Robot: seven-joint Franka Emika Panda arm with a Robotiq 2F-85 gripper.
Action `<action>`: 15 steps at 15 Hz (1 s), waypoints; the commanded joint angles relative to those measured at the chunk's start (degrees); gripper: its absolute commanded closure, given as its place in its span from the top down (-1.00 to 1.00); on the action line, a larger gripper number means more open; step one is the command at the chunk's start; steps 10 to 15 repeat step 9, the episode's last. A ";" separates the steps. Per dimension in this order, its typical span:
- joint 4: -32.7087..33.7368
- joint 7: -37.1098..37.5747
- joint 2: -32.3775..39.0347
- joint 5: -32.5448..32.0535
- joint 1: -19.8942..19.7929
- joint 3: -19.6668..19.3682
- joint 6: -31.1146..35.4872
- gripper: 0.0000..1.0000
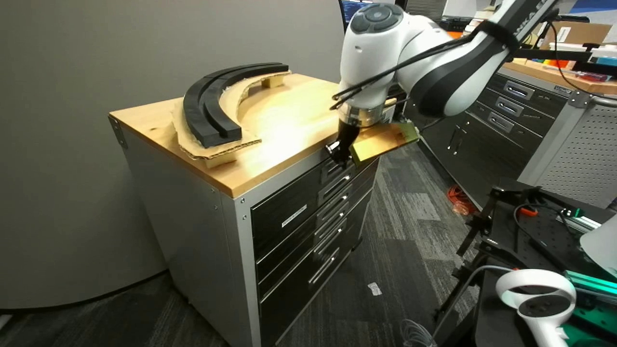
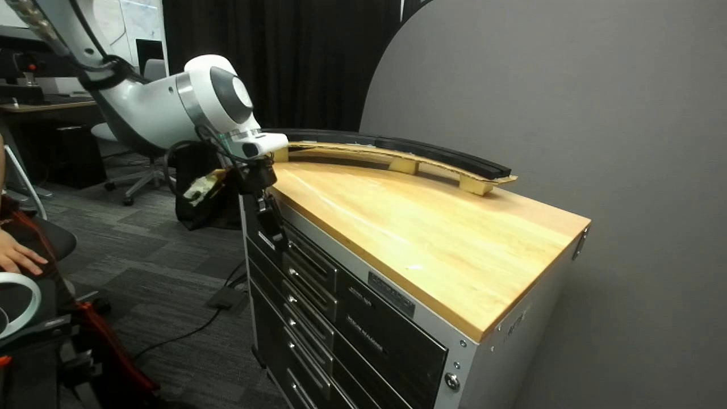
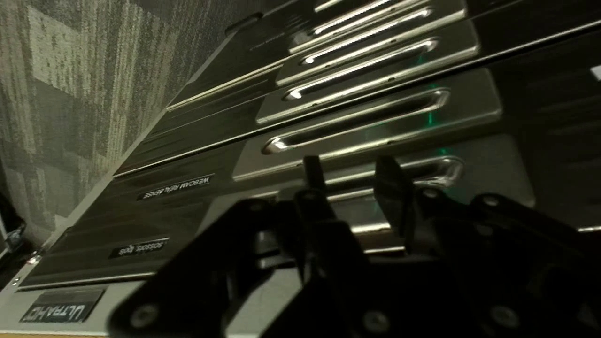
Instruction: Put the screwdriver in the open drawer and then close the drawer
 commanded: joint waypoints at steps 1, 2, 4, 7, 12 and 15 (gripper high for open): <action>-7.12 -15.50 -9.46 8.77 -14.74 15.44 -1.87 0.34; -7.94 -19.85 -10.54 12.21 -18.83 19.99 -2.34 0.50; -8.86 -28.56 -12.02 18.97 -27.24 29.29 -2.61 0.80; -7.84 -33.03 -11.87 25.36 -18.91 21.75 -1.67 0.74; -7.75 -37.67 -12.71 29.06 -22.78 26.30 -2.40 0.99; -7.75 -37.67 -12.71 29.06 -22.78 26.30 -2.40 0.99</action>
